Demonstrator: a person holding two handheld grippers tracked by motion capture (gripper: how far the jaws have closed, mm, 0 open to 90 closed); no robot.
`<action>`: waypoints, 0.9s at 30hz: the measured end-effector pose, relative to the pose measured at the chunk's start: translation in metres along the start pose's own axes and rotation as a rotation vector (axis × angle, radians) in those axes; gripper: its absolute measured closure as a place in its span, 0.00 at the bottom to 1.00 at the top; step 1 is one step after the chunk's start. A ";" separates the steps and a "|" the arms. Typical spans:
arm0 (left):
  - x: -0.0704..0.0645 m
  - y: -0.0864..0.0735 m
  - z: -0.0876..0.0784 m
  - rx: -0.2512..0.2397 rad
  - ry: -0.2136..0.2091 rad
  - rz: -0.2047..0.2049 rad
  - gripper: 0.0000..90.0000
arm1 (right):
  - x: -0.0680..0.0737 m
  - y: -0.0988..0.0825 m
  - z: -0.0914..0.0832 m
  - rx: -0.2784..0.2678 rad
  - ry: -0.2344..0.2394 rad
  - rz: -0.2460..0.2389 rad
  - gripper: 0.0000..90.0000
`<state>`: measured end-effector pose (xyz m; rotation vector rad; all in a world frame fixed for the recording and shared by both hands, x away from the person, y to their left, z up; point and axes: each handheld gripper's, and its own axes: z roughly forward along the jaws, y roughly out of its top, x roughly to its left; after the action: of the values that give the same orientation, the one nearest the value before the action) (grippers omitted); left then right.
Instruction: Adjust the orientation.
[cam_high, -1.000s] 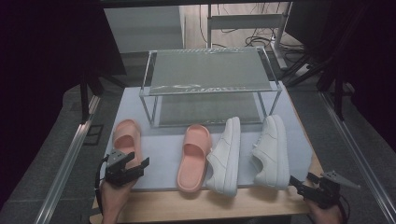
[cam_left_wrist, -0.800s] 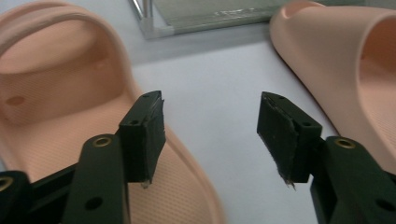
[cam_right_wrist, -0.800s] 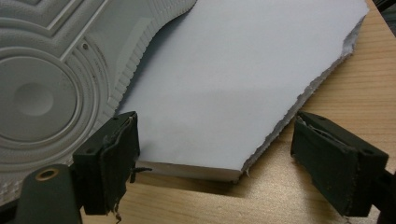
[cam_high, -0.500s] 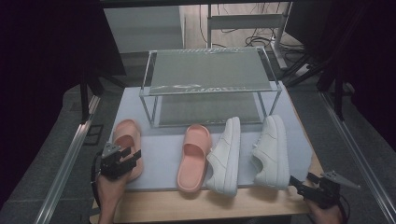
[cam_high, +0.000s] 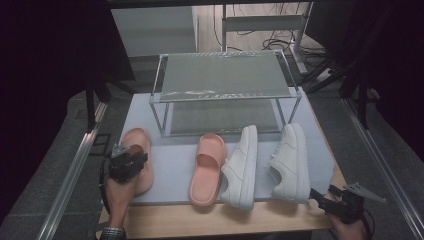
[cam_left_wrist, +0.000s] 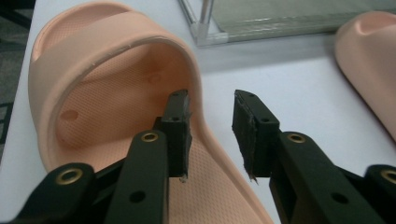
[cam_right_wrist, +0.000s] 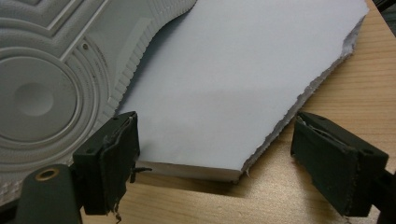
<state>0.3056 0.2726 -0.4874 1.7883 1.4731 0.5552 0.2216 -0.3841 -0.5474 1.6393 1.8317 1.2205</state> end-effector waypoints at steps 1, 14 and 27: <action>0.000 0.001 0.002 0.005 0.006 0.000 0.76 | 0.000 0.000 0.000 0.000 0.000 0.000 0.17; 0.001 0.013 0.018 0.029 0.052 -0.016 0.83 | 0.000 0.000 0.000 0.000 0.001 0.001 0.17; 0.005 0.014 0.014 0.025 0.053 -0.056 0.90 | 0.000 0.000 0.000 -0.001 0.001 0.001 0.17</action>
<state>0.3263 0.2726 -0.4863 1.7579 1.5679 0.5609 0.2216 -0.3843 -0.5474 1.6393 1.8314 1.2223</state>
